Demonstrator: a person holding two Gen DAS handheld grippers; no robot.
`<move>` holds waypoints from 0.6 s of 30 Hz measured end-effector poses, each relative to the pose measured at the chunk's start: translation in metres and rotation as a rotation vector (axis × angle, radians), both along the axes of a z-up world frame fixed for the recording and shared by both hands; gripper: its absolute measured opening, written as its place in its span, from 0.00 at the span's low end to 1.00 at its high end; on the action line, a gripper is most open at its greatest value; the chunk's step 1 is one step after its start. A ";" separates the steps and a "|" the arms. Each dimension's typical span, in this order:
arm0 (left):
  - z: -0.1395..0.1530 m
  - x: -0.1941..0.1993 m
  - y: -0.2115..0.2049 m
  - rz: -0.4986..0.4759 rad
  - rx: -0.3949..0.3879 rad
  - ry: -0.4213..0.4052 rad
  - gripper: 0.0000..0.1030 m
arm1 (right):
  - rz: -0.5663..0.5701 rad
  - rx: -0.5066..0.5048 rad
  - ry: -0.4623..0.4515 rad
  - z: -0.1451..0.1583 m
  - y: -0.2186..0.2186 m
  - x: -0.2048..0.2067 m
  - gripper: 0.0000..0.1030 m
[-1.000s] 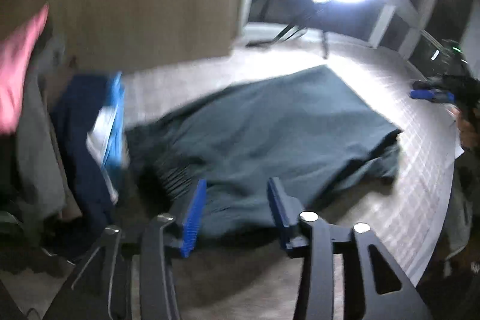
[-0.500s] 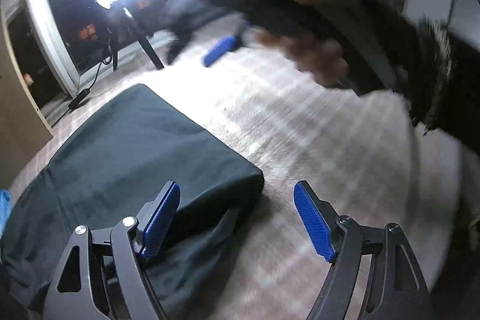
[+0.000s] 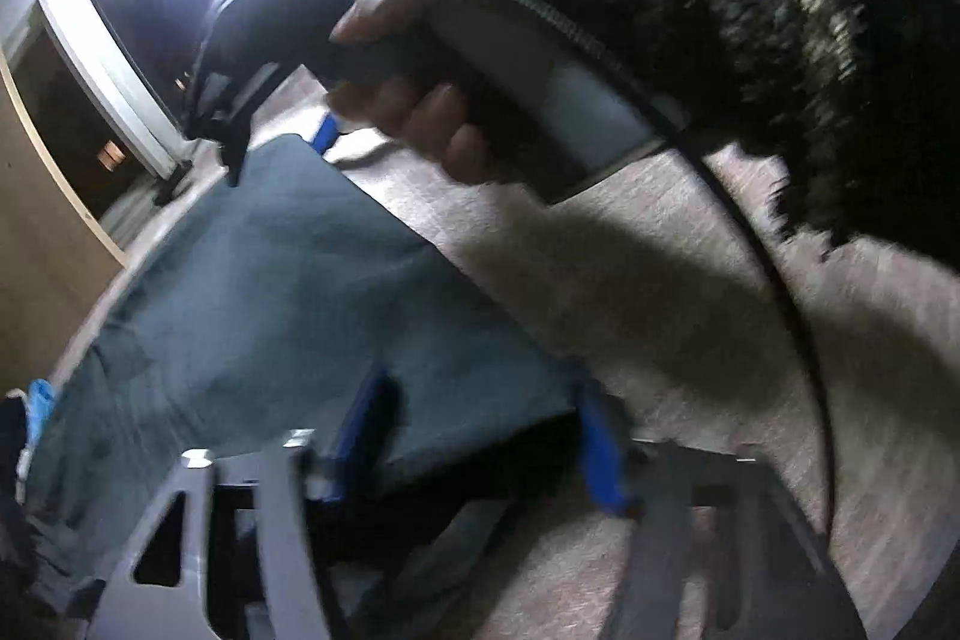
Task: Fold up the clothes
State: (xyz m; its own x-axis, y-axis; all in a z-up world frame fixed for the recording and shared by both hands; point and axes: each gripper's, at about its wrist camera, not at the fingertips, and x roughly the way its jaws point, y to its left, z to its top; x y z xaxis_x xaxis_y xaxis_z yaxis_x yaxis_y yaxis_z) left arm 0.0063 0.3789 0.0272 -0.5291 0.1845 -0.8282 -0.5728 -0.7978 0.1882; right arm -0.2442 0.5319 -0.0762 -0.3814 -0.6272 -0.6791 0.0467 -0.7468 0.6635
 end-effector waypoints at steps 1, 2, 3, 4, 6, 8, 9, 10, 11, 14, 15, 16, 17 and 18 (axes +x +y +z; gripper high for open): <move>-0.001 0.000 -0.001 -0.004 0.014 -0.014 0.21 | -0.008 -0.022 -0.005 -0.001 0.002 0.000 0.18; -0.001 -0.001 -0.003 -0.008 0.025 -0.029 0.16 | -0.015 -0.043 -0.009 -0.002 0.003 -0.001 0.08; 0.001 -0.001 -0.005 -0.014 0.043 -0.041 0.10 | -0.023 -0.065 -0.014 -0.003 0.005 -0.001 0.08; 0.004 -0.001 -0.008 -0.012 0.065 -0.053 0.08 | -0.031 -0.087 -0.018 -0.004 0.006 -0.002 0.05; 0.013 -0.001 -0.015 -0.003 0.127 -0.074 0.05 | -0.046 -0.130 -0.028 -0.006 0.009 -0.002 0.03; 0.024 -0.002 -0.023 0.011 0.202 -0.094 0.04 | -0.062 -0.169 -0.034 -0.005 0.014 -0.002 0.03; 0.031 -0.001 -0.026 0.017 0.239 -0.102 0.04 | -0.071 -0.178 -0.028 0.000 0.018 0.002 0.03; 0.040 0.003 -0.027 0.011 0.267 -0.093 0.04 | -0.077 -0.179 -0.016 0.008 0.023 0.007 0.02; 0.048 0.008 -0.026 -0.002 0.284 -0.085 0.04 | -0.081 -0.172 0.003 0.018 0.028 0.013 0.02; 0.072 0.023 -0.019 -0.045 0.361 -0.071 0.04 | -0.113 -0.131 0.046 0.046 0.050 0.036 0.02; 0.080 0.028 -0.016 -0.059 0.390 -0.068 0.04 | -0.131 -0.120 0.059 0.056 0.060 0.045 0.02; 0.088 0.033 -0.014 -0.075 0.420 -0.065 0.04 | -0.154 -0.109 0.067 0.065 0.072 0.055 0.02; 0.095 0.039 -0.009 -0.092 0.459 -0.067 0.04 | -0.186 -0.097 0.070 0.073 0.085 0.067 0.02; 0.101 0.045 -0.004 -0.109 0.496 -0.068 0.04 | -0.216 -0.081 0.071 0.078 0.098 0.077 0.02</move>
